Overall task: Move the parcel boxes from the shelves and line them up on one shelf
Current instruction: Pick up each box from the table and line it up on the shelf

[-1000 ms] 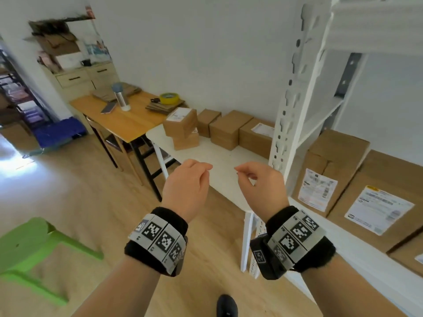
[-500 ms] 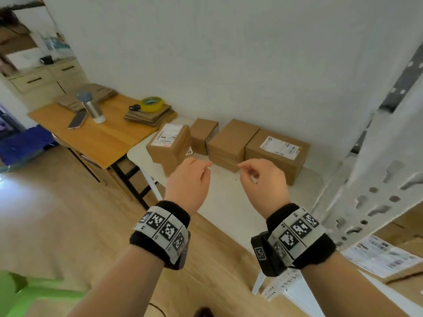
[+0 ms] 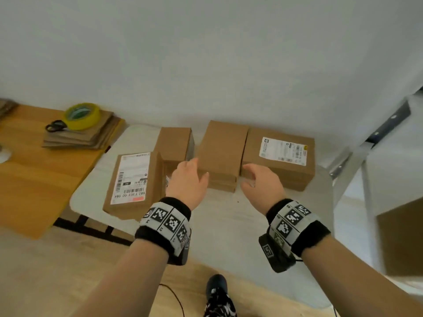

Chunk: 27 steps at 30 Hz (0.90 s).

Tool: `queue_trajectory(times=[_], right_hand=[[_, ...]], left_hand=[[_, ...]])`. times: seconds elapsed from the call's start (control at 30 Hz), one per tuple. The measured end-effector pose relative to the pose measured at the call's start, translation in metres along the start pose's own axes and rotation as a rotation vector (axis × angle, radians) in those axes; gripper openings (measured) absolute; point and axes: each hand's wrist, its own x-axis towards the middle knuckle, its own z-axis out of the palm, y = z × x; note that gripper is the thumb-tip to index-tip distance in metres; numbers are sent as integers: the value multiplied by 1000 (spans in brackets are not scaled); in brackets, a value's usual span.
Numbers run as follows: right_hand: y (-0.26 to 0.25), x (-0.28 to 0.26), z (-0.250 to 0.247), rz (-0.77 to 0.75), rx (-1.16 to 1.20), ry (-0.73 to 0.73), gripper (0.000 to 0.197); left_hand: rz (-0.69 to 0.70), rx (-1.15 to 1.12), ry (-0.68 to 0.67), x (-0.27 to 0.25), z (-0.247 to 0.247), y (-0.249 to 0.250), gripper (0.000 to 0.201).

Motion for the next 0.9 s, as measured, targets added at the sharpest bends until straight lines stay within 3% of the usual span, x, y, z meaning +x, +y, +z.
queue_trajectory(times=[0.17,0.37,0.53,0.73,0.9], right_hand=[[-3,33,28,184,62,-84,45],[6,56,51,266,93,-129,46],[2,57,52,214,155,-31,55],[-20,40,12,1,353,123,53],[-24,9,-22,-172,497,209,90]], left_hand=[[-84,-52,-170,46,23,-14,67],[-133,-153,-186,65,32,-14,74],[-69,-147,-88,61,21,-12,64],[58,-229,136,41,-5,2,54],[193,-354,336,2,-32,29,50]])
